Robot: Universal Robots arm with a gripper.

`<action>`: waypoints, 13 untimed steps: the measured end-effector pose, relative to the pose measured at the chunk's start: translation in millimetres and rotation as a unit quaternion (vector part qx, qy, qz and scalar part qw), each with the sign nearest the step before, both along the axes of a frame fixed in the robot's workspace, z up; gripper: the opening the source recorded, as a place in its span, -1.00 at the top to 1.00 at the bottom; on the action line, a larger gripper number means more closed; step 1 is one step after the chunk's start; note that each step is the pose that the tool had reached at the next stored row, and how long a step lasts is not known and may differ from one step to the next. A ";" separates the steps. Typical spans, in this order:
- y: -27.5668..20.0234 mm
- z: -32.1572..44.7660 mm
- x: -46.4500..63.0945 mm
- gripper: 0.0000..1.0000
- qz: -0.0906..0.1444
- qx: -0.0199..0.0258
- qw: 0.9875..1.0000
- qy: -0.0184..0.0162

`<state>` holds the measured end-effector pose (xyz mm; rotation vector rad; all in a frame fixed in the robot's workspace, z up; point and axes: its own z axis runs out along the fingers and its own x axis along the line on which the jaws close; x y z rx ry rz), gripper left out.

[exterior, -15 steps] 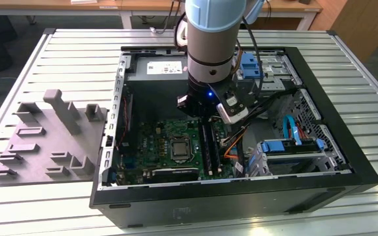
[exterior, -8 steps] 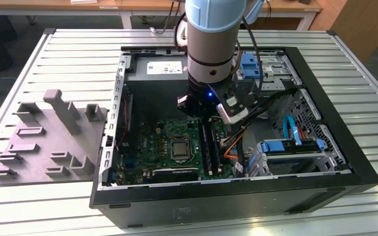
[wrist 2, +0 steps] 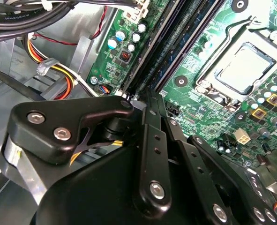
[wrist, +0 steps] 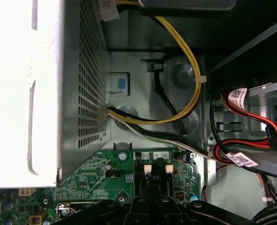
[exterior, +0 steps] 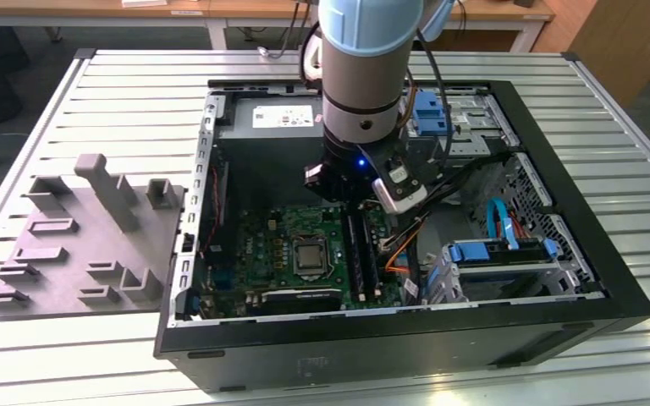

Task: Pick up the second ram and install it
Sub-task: 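Press down the second ram until it locks into place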

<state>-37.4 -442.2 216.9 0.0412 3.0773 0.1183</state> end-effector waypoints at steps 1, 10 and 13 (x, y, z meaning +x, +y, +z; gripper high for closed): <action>0.1 0.6 0.0 0.79 0.000 0.000 1.000 0.000; 0.0 18.8 0.0 0.79 0.000 0.000 1.000 0.000; 0.0 25.7 0.0 0.79 0.000 0.000 1.000 0.000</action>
